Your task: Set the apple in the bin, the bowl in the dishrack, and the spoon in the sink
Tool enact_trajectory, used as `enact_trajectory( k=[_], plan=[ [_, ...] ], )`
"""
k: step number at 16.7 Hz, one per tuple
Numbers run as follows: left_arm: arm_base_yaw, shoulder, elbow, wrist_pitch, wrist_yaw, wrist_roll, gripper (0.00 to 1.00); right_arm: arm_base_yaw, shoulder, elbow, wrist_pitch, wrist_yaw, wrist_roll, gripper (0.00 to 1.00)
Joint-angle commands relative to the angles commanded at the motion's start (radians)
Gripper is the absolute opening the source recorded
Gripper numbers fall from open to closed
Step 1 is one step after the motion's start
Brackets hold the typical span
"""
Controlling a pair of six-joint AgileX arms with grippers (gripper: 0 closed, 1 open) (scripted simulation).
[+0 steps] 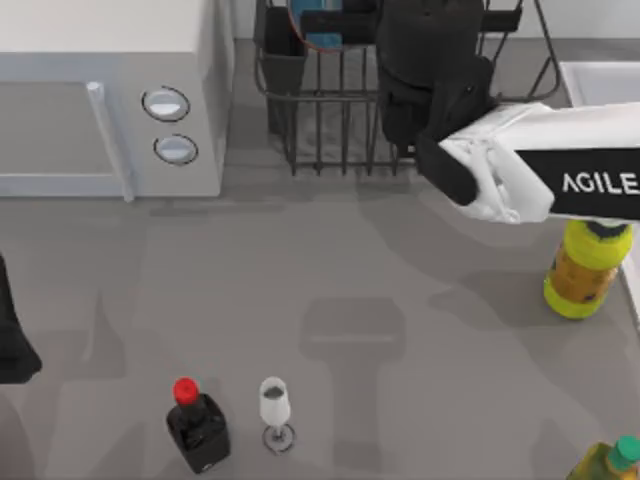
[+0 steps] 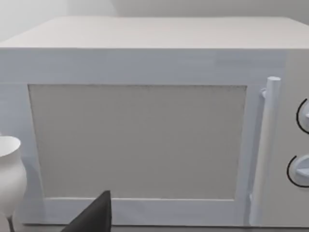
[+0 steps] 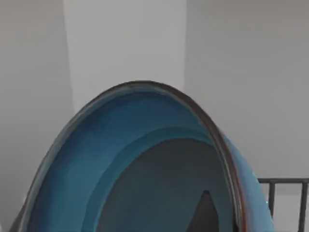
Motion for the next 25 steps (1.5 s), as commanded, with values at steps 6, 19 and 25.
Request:
enact_trajectory(
  k=[6,19,25],
  plan=[
    [0.000,0.000,0.000,0.000,0.000,0.000,1.00,0.000,0.000,0.000,0.000,0.000,0.000,1.00],
    [0.000,0.000,0.000,0.000,0.000,0.000,1.00,-0.065,-0.153,-0.101,-0.076,-0.072,-0.002,1.00],
    [0.000,0.000,0.000,0.000,0.000,0.000,1.00,-0.208,-0.662,-0.433,-0.230,-0.219,-0.006,1.00]
  ],
)
